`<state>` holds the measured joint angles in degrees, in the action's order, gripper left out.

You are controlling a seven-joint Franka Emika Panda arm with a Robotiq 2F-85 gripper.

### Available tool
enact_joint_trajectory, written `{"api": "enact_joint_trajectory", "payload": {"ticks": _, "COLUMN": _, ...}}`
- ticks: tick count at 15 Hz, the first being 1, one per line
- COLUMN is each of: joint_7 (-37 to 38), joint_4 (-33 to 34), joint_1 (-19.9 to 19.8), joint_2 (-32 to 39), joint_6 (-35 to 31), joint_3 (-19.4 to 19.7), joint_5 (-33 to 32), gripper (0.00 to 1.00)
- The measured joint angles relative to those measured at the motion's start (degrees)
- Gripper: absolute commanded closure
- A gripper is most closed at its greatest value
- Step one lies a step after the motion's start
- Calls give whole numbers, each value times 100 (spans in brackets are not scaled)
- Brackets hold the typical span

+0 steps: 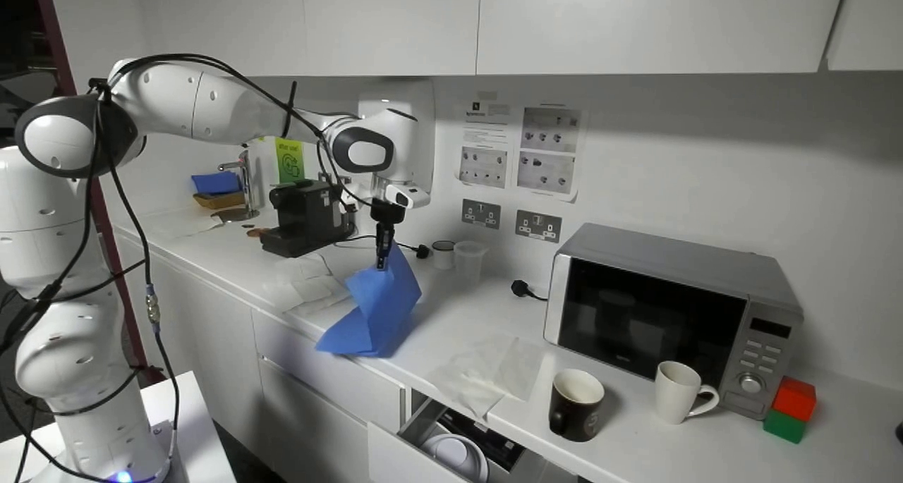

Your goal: Unfold the blue cloth

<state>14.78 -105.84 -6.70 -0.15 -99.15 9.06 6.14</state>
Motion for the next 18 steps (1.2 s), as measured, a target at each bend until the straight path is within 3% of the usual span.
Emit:
{"api": "enact_joint_trajectory", "payload": {"ticks": 7, "joint_7": 0, "joint_4": 216, "joint_1": -18, "joint_2": 299, "joint_6": 49, "joint_3": -10, "joint_5": 346, "gripper": 100}}
{"api": "enact_joint_trajectory", "payload": {"ticks": 18, "joint_7": 138, "joint_4": 767, "joint_1": -14, "joint_2": 741, "joint_6": 751, "joint_3": -64, "joint_5": 1564, "gripper": 100}}
